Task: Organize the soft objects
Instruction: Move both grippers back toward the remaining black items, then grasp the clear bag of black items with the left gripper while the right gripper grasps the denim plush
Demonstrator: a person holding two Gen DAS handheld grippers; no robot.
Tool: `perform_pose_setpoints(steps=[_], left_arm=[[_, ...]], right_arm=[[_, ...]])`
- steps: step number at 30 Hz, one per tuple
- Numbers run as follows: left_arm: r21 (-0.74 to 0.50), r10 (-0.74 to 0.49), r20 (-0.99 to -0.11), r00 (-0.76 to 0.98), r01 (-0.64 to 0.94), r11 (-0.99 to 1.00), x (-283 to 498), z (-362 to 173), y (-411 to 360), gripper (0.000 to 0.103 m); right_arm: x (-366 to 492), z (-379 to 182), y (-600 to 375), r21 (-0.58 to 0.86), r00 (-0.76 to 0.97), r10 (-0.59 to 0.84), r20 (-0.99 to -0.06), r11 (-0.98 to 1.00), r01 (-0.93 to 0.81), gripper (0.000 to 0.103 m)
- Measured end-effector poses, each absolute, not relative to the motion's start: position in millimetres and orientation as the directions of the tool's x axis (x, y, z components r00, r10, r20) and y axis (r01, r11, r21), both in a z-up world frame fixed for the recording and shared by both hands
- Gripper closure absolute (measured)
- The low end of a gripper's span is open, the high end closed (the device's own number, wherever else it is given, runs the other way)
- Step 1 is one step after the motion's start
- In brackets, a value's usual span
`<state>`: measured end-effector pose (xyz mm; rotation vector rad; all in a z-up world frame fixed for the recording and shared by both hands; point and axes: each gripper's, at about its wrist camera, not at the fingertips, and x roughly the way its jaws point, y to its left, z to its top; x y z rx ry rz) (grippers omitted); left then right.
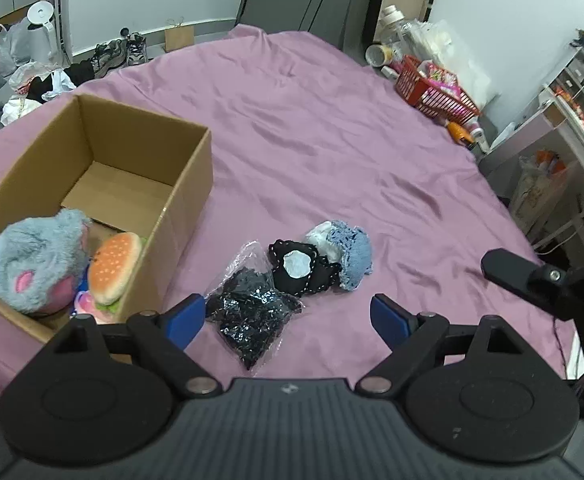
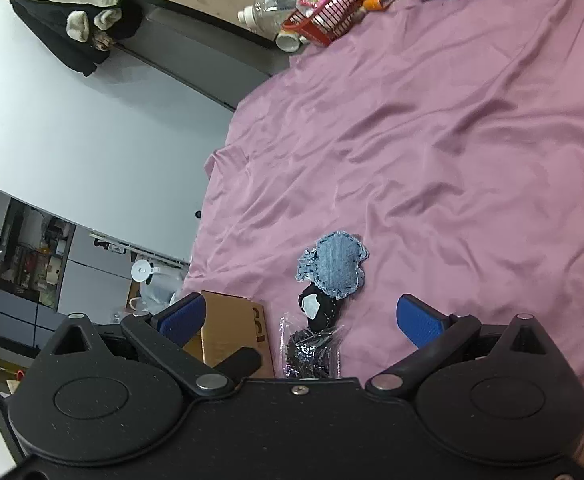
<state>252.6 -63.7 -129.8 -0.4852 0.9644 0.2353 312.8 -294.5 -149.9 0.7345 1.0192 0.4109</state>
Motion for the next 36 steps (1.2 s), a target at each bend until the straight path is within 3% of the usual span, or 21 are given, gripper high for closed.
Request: perform_pose_setpoints(steps=[14,23,31,36], left_arm=[[-0.266,0.001,-0.861,0.509,-0.452,0.852,280.7,-175.5,-74.2,0.018],[-0.17,0.075,-0.886,0.458,-0.47,0.866,294.7,-201.6,-80.5,0.024],[-0.155,0.107,-0.875,0.472,-0.483,0.862,291.1,-206.7,-74.9,0.054],[-0.174,0.1,-0.865,0.493,-0.481,0.859,285.8,-203.8,-73.7,0.061]], right_arm=[[344.4,-181.4,-289.1,0.74,0.418,0.667,-0.616,0.672,0.019,0.001],[359.3,-201.1,-282.2,0.74,0.378,0.684,-0.624,0.673,0.003,0.013],[368.5,-217.7,-271.1,0.717,0.363,0.666,-0.652,0.697,0.008,0.025],[370.1,-222.6,-268.1,0.715,0.368,0.662,-0.654,0.7,0.011,0.029]])
